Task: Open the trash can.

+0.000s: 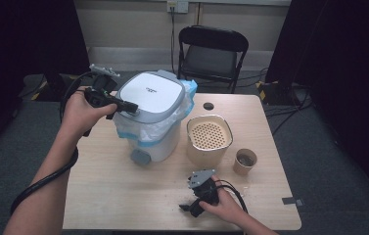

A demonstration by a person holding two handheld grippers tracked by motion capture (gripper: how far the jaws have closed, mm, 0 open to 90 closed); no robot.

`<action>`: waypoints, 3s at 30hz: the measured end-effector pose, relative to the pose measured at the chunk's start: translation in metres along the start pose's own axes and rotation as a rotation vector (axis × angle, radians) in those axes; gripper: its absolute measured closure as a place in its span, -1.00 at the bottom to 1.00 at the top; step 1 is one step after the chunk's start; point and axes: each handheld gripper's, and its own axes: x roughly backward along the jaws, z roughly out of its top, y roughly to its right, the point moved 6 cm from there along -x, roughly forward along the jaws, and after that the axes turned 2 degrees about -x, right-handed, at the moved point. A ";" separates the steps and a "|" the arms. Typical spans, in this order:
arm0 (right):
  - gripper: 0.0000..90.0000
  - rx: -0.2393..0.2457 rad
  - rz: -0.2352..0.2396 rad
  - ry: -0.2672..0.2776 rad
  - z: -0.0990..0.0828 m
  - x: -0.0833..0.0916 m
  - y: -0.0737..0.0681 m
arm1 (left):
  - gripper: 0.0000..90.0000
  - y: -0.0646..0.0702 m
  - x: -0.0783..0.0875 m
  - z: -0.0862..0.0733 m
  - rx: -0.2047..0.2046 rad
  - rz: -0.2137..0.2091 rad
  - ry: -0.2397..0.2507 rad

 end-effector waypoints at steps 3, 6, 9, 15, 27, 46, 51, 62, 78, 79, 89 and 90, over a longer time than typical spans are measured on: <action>-1.00 0.001 0.000 0.000 0.000 0.000 0.000 | 1.00 -0.001 -0.002 0.001 -0.011 0.013 -0.008; -1.00 -0.001 0.002 0.001 0.000 0.000 0.000 | 1.00 -0.003 -0.003 0.000 -0.023 0.022 -0.018; -1.00 -0.001 0.001 0.000 0.000 0.000 0.000 | 1.00 -0.004 -0.003 -0.003 -0.003 0.018 -0.018; -1.00 0.004 -0.001 0.003 0.000 0.000 0.000 | 1.00 -0.008 0.000 -0.005 -0.033 0.047 -0.018; -1.00 0.004 0.000 0.004 0.000 0.000 0.000 | 1.00 -0.006 -0.001 -0.007 -0.045 0.058 -0.010; -1.00 0.004 -0.001 0.003 0.000 0.000 0.000 | 1.00 -0.007 -0.001 -0.013 0.015 0.038 0.034; -1.00 0.006 -0.001 0.003 0.000 0.000 0.001 | 1.00 -0.007 0.000 -0.015 0.006 0.036 0.037; -1.00 0.008 -0.003 0.002 0.000 0.000 0.001 | 0.83 -0.001 0.008 -0.022 -0.046 0.040 0.060; -1.00 0.007 -0.005 0.003 0.000 0.000 0.001 | 0.27 0.002 0.016 -0.056 -0.049 0.036 0.063; -1.00 0.007 -0.004 0.003 0.000 0.000 0.001 | 0.23 0.001 0.015 -0.058 -0.049 0.040 0.065; -1.00 0.006 -0.005 0.003 0.000 0.000 0.001 | -0.14 0.004 0.002 -0.076 -0.052 0.031 0.052; -1.00 0.008 -0.005 0.003 0.000 0.000 0.001 | -0.18 0.005 0.001 -0.077 -0.050 0.027 0.054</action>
